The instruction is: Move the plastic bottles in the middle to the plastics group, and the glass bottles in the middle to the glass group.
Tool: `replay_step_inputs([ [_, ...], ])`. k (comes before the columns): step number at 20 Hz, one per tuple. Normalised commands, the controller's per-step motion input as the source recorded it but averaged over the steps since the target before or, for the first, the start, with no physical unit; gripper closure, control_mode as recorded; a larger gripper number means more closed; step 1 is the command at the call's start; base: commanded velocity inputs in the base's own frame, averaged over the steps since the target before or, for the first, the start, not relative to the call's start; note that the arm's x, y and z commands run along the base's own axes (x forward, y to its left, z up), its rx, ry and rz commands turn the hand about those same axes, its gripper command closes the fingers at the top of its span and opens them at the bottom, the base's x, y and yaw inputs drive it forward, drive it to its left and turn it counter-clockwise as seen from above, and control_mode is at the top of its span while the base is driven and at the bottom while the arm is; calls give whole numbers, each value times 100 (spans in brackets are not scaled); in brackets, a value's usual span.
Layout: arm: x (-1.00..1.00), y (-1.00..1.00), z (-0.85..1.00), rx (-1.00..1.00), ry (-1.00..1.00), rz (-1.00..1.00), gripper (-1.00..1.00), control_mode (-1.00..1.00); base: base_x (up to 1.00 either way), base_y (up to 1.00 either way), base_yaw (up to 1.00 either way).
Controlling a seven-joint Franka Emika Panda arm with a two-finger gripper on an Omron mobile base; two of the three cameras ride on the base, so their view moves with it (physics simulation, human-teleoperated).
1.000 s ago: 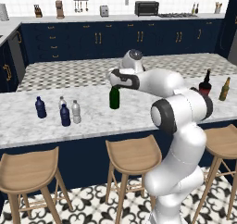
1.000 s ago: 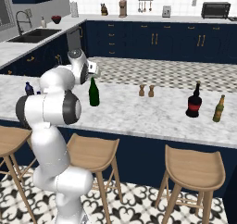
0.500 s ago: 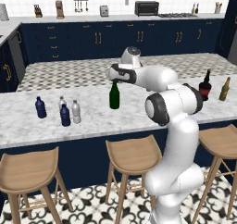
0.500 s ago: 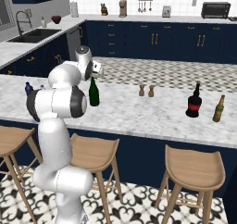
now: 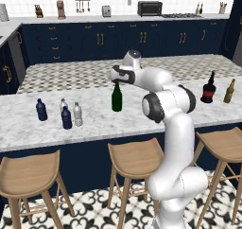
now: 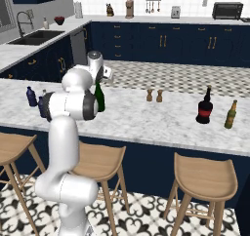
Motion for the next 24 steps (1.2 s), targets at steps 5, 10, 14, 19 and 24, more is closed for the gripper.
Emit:
replay_step_inputs([
  [5,44,5,-14,0,4,0,-100,-100,0,0,0],
  [10,25,17,-22,0,3,0,-100,-100,0,0,0],
  [14,28,18,-20,0,0,0,-100,-100,0,0,0],
  [19,-2,1,-23,0,0,3,-100,-100,0,0,0],
  [24,-36,-7,-19,0,-1,0,-100,-100,0,0,0],
])
